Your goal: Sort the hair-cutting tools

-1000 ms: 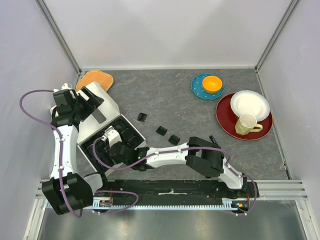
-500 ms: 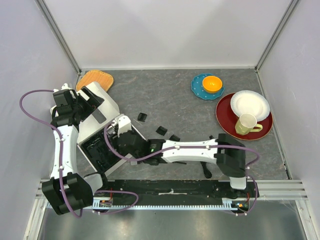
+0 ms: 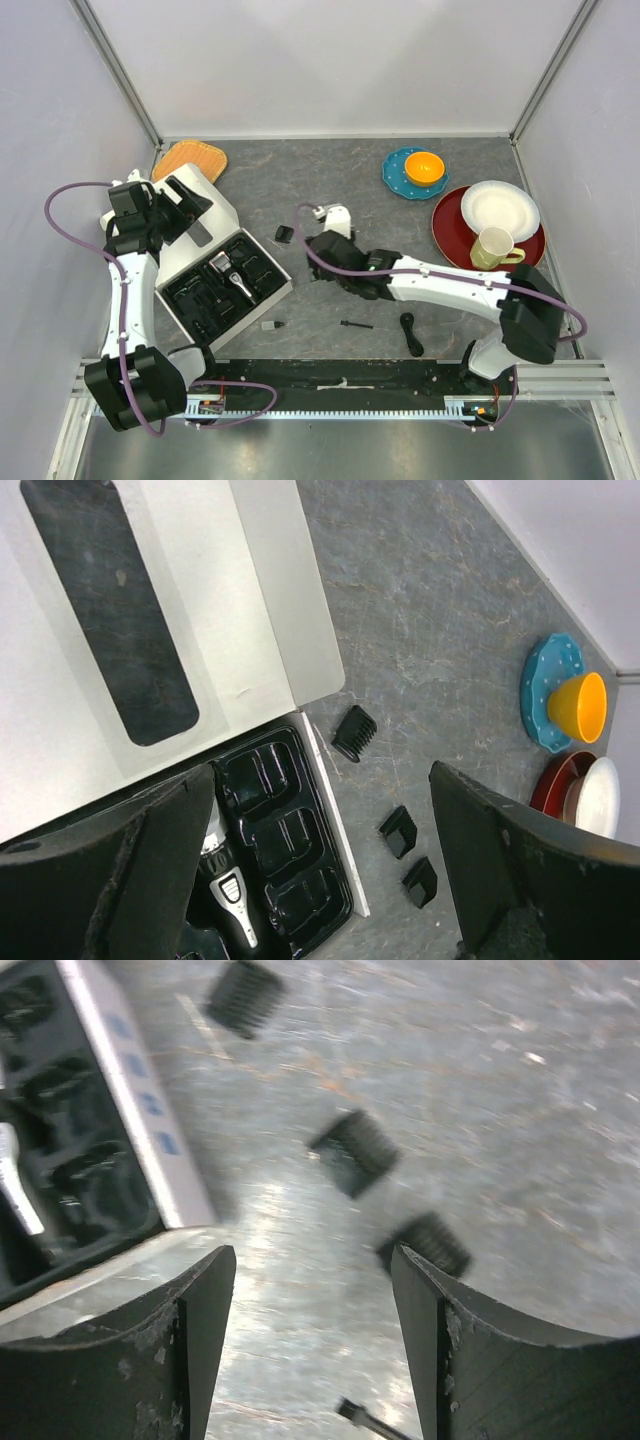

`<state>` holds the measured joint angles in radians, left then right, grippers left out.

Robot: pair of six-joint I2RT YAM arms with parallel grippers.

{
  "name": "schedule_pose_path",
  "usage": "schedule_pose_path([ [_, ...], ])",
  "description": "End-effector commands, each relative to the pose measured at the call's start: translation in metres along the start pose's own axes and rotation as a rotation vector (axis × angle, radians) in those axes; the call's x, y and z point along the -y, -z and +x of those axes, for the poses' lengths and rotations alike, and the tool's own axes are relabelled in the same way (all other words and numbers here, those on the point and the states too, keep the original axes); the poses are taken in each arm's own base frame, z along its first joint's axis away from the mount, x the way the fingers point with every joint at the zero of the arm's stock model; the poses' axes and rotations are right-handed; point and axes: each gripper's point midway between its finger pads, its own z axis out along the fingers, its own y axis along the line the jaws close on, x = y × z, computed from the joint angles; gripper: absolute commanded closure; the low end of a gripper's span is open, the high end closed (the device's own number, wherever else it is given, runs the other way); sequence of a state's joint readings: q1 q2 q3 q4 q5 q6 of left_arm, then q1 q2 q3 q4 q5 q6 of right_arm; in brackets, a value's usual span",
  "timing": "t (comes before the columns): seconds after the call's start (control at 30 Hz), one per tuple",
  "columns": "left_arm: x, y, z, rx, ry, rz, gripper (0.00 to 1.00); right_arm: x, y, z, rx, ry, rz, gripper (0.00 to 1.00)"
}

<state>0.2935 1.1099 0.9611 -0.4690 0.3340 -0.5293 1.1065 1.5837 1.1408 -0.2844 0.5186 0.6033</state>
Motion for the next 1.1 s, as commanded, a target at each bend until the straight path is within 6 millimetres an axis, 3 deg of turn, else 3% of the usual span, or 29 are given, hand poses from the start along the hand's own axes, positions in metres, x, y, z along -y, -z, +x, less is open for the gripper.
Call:
schedule_pose_path([
  [0.0, 0.018, -0.001, -0.001, -0.01, -0.039, 0.114, 0.06, 0.06, 0.021, 0.017, -0.085, -0.07, 0.145, 0.27],
  [0.23, 0.036, -0.004, 0.012, -0.074, -0.042, 0.243, 0.06, 0.128, 0.038, 0.079, -0.273, -0.048, 0.342, 0.23],
  [0.53, 0.051, -0.006, 0.026, -0.126, -0.067, 0.303, 0.06, 0.161, 0.071, 0.118, -0.351, -0.092, 0.402, 0.21],
  [0.67, 0.052, -0.008, 0.029, -0.141, -0.066, 0.31, 0.06, 0.162, 0.077, 0.119, -0.333, -0.11, 0.368, 0.21],
  [0.8, 0.055, -0.008, 0.033, -0.152, -0.07, 0.318, 0.07, 0.177, 0.079, 0.11, -0.287, -0.148, 0.417, 0.21],
  [1.07, 0.06, -0.007, 0.038, -0.167, -0.095, 0.33, 0.07, 0.225, 0.065, 0.1, -0.282, -0.158, 0.559, 0.21],
])
